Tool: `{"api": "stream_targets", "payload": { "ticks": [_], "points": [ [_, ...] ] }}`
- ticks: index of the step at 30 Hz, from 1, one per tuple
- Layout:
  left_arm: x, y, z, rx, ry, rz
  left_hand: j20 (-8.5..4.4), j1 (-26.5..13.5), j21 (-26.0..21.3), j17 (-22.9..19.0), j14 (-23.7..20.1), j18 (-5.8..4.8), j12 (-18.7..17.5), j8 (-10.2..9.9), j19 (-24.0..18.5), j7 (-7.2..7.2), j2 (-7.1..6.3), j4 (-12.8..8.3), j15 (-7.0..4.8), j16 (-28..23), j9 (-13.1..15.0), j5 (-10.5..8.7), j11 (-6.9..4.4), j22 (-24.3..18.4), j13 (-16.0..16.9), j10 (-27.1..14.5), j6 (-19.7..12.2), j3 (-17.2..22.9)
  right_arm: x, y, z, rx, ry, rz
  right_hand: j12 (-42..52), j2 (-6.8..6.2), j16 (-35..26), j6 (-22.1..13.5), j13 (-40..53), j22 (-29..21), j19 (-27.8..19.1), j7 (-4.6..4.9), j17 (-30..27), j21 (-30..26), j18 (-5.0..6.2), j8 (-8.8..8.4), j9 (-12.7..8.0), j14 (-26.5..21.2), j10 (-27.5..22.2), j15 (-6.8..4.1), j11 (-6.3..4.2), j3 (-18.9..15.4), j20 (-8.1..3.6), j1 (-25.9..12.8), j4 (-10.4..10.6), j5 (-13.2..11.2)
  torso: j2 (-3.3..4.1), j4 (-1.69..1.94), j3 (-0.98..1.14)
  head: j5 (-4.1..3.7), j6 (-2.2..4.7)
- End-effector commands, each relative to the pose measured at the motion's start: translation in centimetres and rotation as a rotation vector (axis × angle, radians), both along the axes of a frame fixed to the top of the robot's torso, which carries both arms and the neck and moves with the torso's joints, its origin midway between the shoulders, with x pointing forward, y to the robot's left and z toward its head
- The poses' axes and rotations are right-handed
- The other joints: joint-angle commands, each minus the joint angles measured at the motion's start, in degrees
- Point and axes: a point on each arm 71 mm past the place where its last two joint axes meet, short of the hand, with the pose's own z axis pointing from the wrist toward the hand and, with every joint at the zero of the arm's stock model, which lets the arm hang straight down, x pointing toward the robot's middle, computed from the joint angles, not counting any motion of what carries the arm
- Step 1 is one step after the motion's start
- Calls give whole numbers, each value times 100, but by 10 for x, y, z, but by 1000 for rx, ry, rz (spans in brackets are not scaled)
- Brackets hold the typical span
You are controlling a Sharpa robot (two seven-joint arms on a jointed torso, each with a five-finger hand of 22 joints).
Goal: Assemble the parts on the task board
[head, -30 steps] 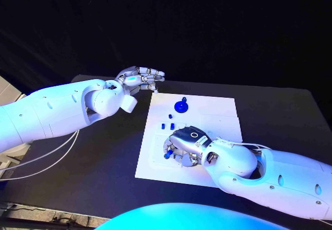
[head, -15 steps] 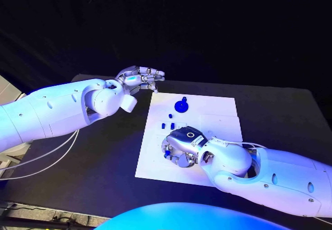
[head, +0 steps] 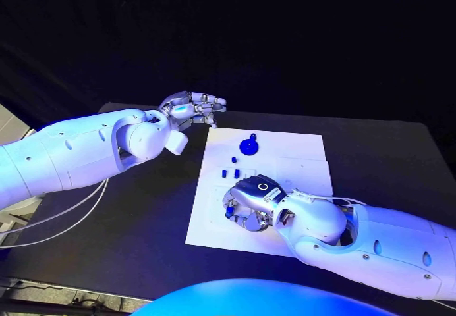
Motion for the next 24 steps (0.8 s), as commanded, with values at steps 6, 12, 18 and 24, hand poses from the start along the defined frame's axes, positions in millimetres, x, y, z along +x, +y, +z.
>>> {"api": "stream_targets", "payload": {
  "ticks": [6,12,18,24],
  "points": [
    [0,-2,1,-6,-6,-19,14,-50,-18,-9,9,83,35,9,9,105,13,19,30,-21,-7,7,-11,-5,-5,-32,-51,-29,-1,-2,6,74,-38,-11,191,147,-208,-336,-25,-395,74,-64,-300,-641,152,-218,-126,151,-680,44,6,-1392,62,237,250,32,-2,2,-1,-17,32],
    [0,-1,1,-5,-10,-10,15,-49,-25,-10,7,84,41,11,12,106,14,20,31,-20,-7,8,-11,-9,-8,-39,-56,-29,-1,-6,11,123,-55,-15,490,375,-456,-583,-66,-910,-34,-196,-701,-1425,257,-420,-275,3,-1452,146,135,-3080,144,840,708,131,-5,1,-6,-27,51],
    [0,0,1,-4,-11,-8,15,-49,-25,-10,7,84,41,11,12,106,14,20,31,-20,-7,8,-11,-9,-8,-39,-56,-29,2,-19,21,169,-53,-27,691,300,-452,-733,-50,-978,-22,-294,-715,-1515,270,-480,-350,4,-1584,152,141,-3517,161,767,722,202,-8,3,-7,-46,71],
    [0,1,1,-4,-12,-6,15,-49,-25,-10,7,84,41,11,12,106,14,20,31,-20,-7,8,-11,-9,-8,-39,-56,-29,20,-53,40,287,1,-81,995,570,-500,-498,-6,-978,7,-82,-831,-1506,276,-349,-340,14,-1357,87,56,-3334,120,882,698,295,-21,-12,-16,-89,130]
  ]
}}
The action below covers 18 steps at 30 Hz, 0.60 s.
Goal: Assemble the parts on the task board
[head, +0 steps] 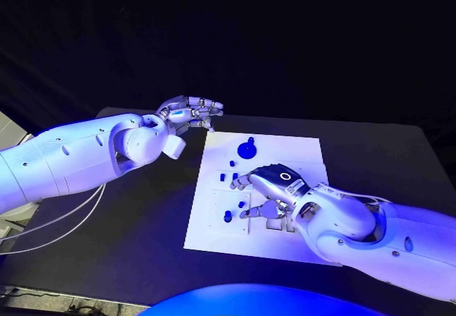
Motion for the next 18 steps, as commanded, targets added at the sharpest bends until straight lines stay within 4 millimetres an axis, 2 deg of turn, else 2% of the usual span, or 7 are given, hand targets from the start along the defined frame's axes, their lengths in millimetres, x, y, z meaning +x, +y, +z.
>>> {"api": "stream_targets", "payload": {
  "ticks": [1,2,3,7,11,16,18],
  "points": [
    [0,-1,1,-6,-11,-8,15,-49,-25,-5,7,84,20,11,13,126,14,5,31,-20,-7,8,-10,-10,-10,-39,-36,-14,8,-18,13,166,68,-1,304,296,18,256,55,154,83,213,42,225,52,152,14,70,389,-88,-74,280,-57,223,-38,66,-9,-15,-3,-30,46],
    [0,0,1,-5,-11,-7,15,-49,-25,-5,7,84,20,11,13,126,14,5,31,-20,-7,8,-10,-10,-10,-39,-36,-14,12,-25,17,187,76,-5,338,315,36,289,57,194,98,206,70,285,40,168,12,86,448,-89,-74,303,-59,240,-38,70,-14,-19,-3,-43,54],
    [-1,0,1,-5,-11,-6,15,-49,-25,-5,7,84,20,11,13,126,14,5,31,-20,-7,8,-10,-10,-10,-39,-36,-14,15,-34,21,204,82,-7,357,392,41,373,41,237,112,185,76,348,46,205,6,99,514,-187,-86,403,-116,365,-58,109,-17,-23,-2,-64,64],
    [-1,1,0,-4,-11,-5,15,-49,-25,-5,7,84,20,11,13,126,14,5,31,-20,-7,8,-10,-10,-10,-39,-36,-14,27,-66,31,250,131,-67,340,462,91,600,-35,388,155,123,164,556,-13,276,-53,152,874,-146,-157,673,-134,530,-21,101,-42,-40,-6,-184,118],
    [-2,-1,0,-6,-11,-7,15,-49,-25,-5,7,84,20,11,13,126,14,5,31,-20,-7,8,-10,-10,-10,-39,-36,-14,35,-100,37,283,192,-177,188,394,555,775,-44,863,267,150,939,1247,-120,315,-106,338,1309,-158,-172,856,-131,420,-17,91,-48,-34,-12,-354,182],
    [-3,-2,0,-7,-11,-10,15,-49,-25,-5,7,84,20,11,13,126,14,5,31,-20,-7,8,-10,-10,-10,-39,-36,-14,36,-131,35,258,277,-315,452,233,610,833,258,1020,283,68,1025,1450,-140,335,-127,336,2041,-273,-315,880,-206,208,-19,58,-53,-47,-2,-471,176],
    [-4,-2,0,-7,-10,-12,15,-49,-25,-5,7,84,20,11,13,126,14,5,31,-20,-7,8,-10,-10,-10,-39,-36,-14,35,-143,31,215,322,-377,920,168,514,794,710,1036,276,14,834,1449,-140,373,-114,291,2330,-312,-379,710,-257,-212,-38,55,-54,-52,0,-547,146]
  ]
}}
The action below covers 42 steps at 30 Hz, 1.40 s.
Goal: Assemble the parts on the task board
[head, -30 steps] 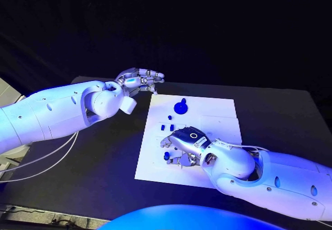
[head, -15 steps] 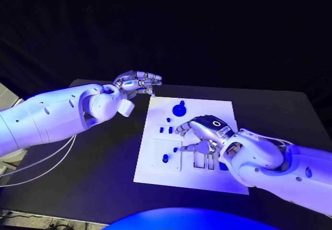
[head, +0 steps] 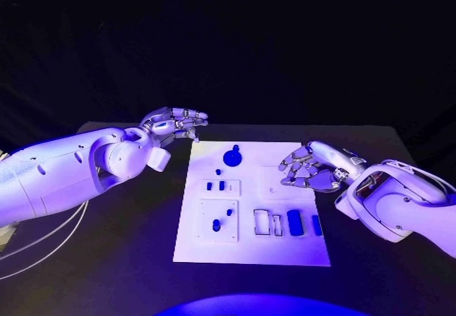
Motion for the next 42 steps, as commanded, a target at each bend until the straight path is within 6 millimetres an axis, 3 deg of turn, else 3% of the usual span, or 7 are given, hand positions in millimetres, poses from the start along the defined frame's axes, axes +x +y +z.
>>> {"api": "stream_targets", "payload": {
  "ticks": [1,2,3,4,8,16,42],
  "points": [
    [-1,-2,1,-8,-12,-8,15,-42,-31,-7,8,84,35,19,20,124,17,2,30,-17,-6,9,-12,-10,-13,-38,-38,-14,-3,-12,-9,-20,166,-91,783,-58,-112,-87,790,131,254,-112,-81,152,-83,135,50,286,277,-81,-251,-320,-121,-580,-29,-27,-5,-12,7,-137,-39],
    [-2,-2,1,-8,-12,-8,15,-42,-31,-7,8,84,35,19,20,124,17,2,30,-17,-6,9,-12,-10,-13,-38,-38,-14,-3,-14,-10,-30,175,-98,1110,-10,-88,-95,1141,191,266,-123,-36,239,-107,178,71,299,274,-107,-246,-347,-121,-631,8,-25,-3,-7,4,-164,-47],
    [-2,-2,1,-9,-12,-10,15,-42,-31,-7,8,84,35,19,20,124,17,2,30,-17,-6,9,-12,-10,-13,-38,-38,-14,-4,-18,-12,-53,197,-117,3229,3,18,-255,3521,384,296,-267,128,489,-157,445,208,345,-68,-151,-237,-551,-141,-628,-31,-22,-3,-9,4,-182,-54],
    [-2,-3,1,-9,-12,-11,15,-42,-31,-7,8,84,35,19,20,124,17,2,30,-17,-6,9,-12,-10,-13,-38,-38,-14,-6,-22,-14,-75,216,-134,3962,155,73,-264,4365,468,305,-138,241,612,-170,528,242,363,171,-130,-231,-612,-148,-877,-30,-46,-1,-6,2,-210,-60],
    [-4,-4,2,-11,-11,-17,15,-42,-31,-7,8,84,35,19,20,124,17,2,30,-17,-6,9,-12,-10,-13,-38,-38,-14,-12,-36,-20,-156,273,-193,6994,210,551,-450,7999,1157,439,-177,1205,1677,-348,1167,555,545,1441,-87,-261,-890,-125,-1163,16,-25,-10,-10,-12,-325,-111],
    [-7,-9,2,-16,-11,-29,15,-42,-34,-8,8,84,41,23,23,124,16,2,30,-15,-5,9,-12,-12,-15,-39,-37,-15,-24,-46,-30,-241,317,-279,7135,164,672,-523,8185,1502,512,-211,1505,2255,-454,1502,736,604,1558,-118,-276,-958,-112,-1664,39,-43,-31,-21,-19,-448,-156],
    [-9,-10,1,-18,-5,-43,15,-47,-37,-8,9,84,46,26,25,125,16,6,30,-13,-4,9,-11,-14,-17,-42,-37,-18,-36,-17,-77,-335,435,-277,7135,135,672,-538,8185,1557,517,-229,1505,2335,-468,1608,791,604,1558,-127,-292,-1038,-116,-2204,44,-81,-36,-31,-23,-457,-188]
  ]
}}
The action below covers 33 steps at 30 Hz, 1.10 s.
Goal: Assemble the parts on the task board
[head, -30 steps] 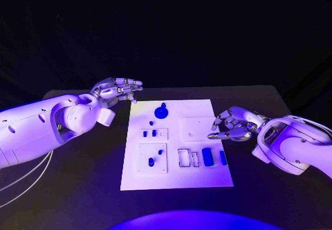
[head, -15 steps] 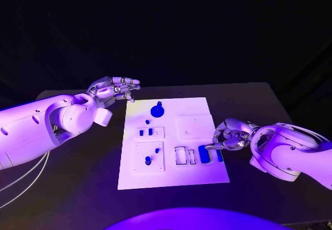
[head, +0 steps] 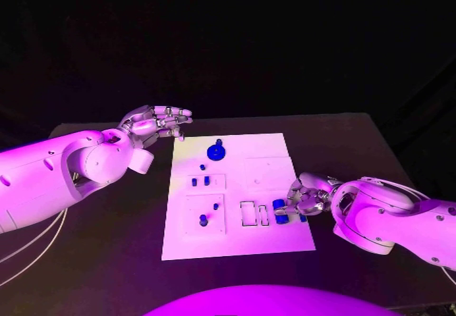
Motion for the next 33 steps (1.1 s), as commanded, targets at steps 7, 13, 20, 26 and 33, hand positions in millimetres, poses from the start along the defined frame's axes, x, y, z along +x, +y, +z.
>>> {"api": "stream_targets", "payload": {
  "ticks": [7,13,20,26,33],
  "points": [
    [0,-2,1,-10,-9,-13,15,-47,-37,-9,9,84,25,26,25,125,16,6,30,-13,-4,9,-11,-10,-5,-42,-37,-18,0,5,-7,-37,25,9,21,93,18,-13,1505,1271,522,-22,1506,27,-33,46,14,597,604,-13,-18,-102,0,-89,-14,96,-2,1,-1,7,2],
    [0,-1,1,-9,-8,-13,16,-55,-42,-9,10,84,29,29,28,126,18,13,32,-11,-4,9,-10,-13,-8,-46,-39,-21,0,8,-12,-65,39,25,21,139,18,10,1505,1285,525,-31,1506,51,-38,65,21,597,604,-17,-25,-115,-1,-28,-23,109,0,6,-5,7,-5],
    [-1,0,1,-8,-7,-11,16,-55,-42,-9,10,84,29,29,28,126,18,13,32,-11,-4,9,-10,-13,-8,-46,-39,-21,-2,11,-18,-85,47,29,21,165,18,30,1505,1296,524,-44,1506,60,-39,87,24,597,604,-27,-40,-123,-12,499,-43,269,-3,1,-5,34,-14],
    [-1,1,1,-7,-6,-11,17,-60,-46,-10,9,83,33,31,30,127,18,18,33,-10,-4,9,-9,-16,-10,-51,-41,-23,-2,11,-17,-68,20,1,21,124,18,130,1505,1318,528,-65,1506,94,-46,82,-16,597,604,-44,-57,345,-22,1242,-54,128,-5,3,-11,42,-1],
    [-1,2,1,-6,-6,-8,18,-64,-49,-10,9,83,35,32,31,128,21,22,33,-9,-4,10,-8,-17,-12,-55,-42,-24,-2,11,-11,-4,-7,-46,21,174,18,269,1505,1367,545,-114,1506,189,-65,50,-82,597,604,-79,-101,589,-49,1344,-45,613,-7,-1,-11,55,25]
  ]
}}
